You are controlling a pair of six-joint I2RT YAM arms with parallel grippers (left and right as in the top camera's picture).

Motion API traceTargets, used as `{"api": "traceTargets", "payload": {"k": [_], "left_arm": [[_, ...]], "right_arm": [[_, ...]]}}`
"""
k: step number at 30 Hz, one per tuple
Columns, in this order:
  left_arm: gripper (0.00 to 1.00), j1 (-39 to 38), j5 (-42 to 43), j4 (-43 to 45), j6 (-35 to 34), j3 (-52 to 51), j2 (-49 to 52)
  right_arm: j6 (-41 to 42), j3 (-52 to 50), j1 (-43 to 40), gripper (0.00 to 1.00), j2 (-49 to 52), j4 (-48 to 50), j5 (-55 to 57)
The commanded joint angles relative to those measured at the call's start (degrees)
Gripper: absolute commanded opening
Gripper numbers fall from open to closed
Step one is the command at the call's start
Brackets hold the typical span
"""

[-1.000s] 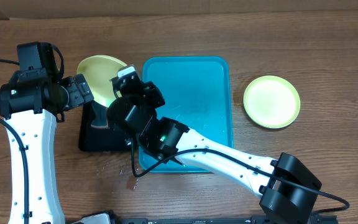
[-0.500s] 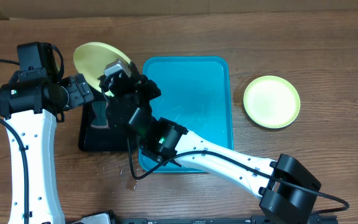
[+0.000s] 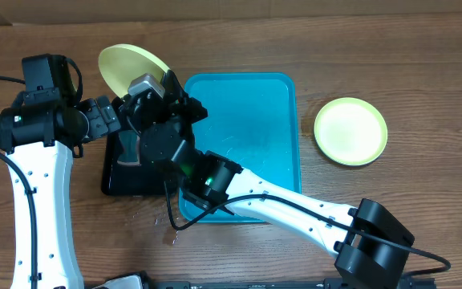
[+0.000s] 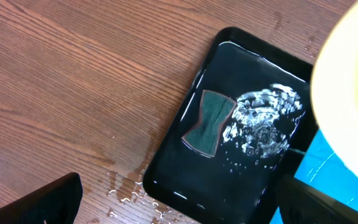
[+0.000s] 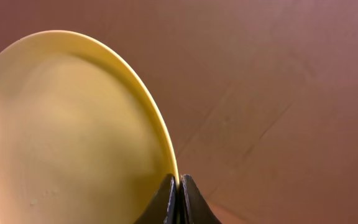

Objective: Clean dirty plates on tray and stack at the side
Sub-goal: 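Tilt the plate over the black tray with the right gripper to drain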

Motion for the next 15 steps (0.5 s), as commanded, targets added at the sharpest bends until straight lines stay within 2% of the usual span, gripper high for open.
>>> {"api": "traceTargets", "payload": {"k": [1, 15], "left_arm": [[1.0, 0.2, 0.28, 0.04, -0.96, 0.87, 0.09], [1.0, -0.02, 0.28, 0.04, -0.96, 0.87, 0.09]], "right_arm": [[-4.92, 1.81, 0.74, 0.04, -2.1, 2.71, 0.85], [-6.51, 1.81, 2.86, 0.04, -2.1, 5.05, 1.05]]}}
